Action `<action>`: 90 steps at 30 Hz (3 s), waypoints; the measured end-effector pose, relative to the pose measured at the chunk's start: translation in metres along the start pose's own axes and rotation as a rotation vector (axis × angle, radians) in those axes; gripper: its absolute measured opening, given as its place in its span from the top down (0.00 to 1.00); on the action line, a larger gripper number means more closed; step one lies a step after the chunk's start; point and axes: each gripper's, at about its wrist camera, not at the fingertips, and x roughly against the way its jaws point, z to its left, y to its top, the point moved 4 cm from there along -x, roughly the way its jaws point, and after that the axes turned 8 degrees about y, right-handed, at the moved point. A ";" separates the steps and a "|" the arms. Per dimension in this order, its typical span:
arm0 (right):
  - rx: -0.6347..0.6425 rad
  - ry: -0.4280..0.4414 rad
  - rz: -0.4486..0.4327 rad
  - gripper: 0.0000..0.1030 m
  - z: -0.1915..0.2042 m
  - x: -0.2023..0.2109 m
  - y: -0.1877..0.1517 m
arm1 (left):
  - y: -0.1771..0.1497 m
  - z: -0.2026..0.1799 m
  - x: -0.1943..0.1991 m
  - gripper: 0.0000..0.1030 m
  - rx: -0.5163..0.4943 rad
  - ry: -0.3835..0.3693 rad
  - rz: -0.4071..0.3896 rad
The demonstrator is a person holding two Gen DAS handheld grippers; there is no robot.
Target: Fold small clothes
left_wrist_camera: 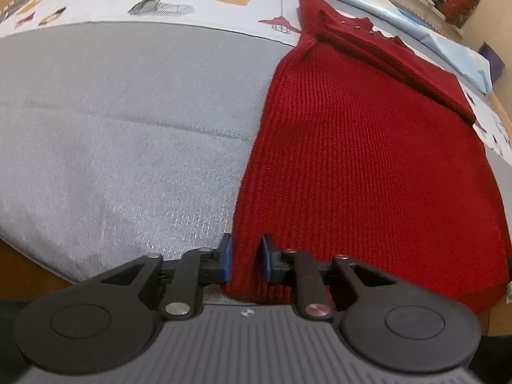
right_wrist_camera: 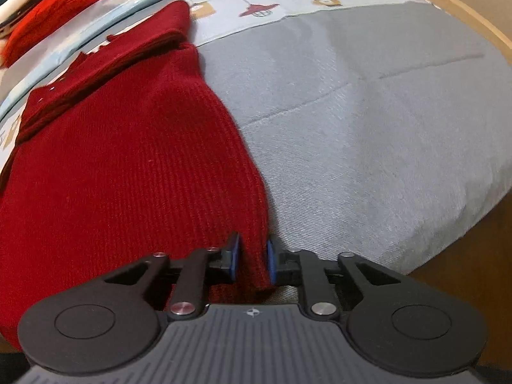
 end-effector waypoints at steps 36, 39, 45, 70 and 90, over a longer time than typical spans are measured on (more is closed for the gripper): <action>-0.038 0.028 -0.033 0.89 -0.003 0.013 0.005 | -0.001 -0.001 0.013 0.90 -0.012 0.003 -0.050; -0.048 0.082 -0.112 0.90 0.000 0.033 0.014 | 0.006 -0.006 0.030 0.91 -0.030 -0.011 -0.104; -0.039 0.263 -0.272 0.90 0.016 0.094 0.045 | 0.040 -0.013 0.094 0.93 -0.045 -0.139 -0.234; -0.139 0.364 -0.273 0.92 0.006 0.110 0.138 | 0.177 0.030 0.096 0.94 0.046 -0.261 -0.195; -0.153 0.163 0.010 0.60 0.004 -0.046 0.127 | 0.176 0.010 -0.066 0.64 0.077 -0.228 0.092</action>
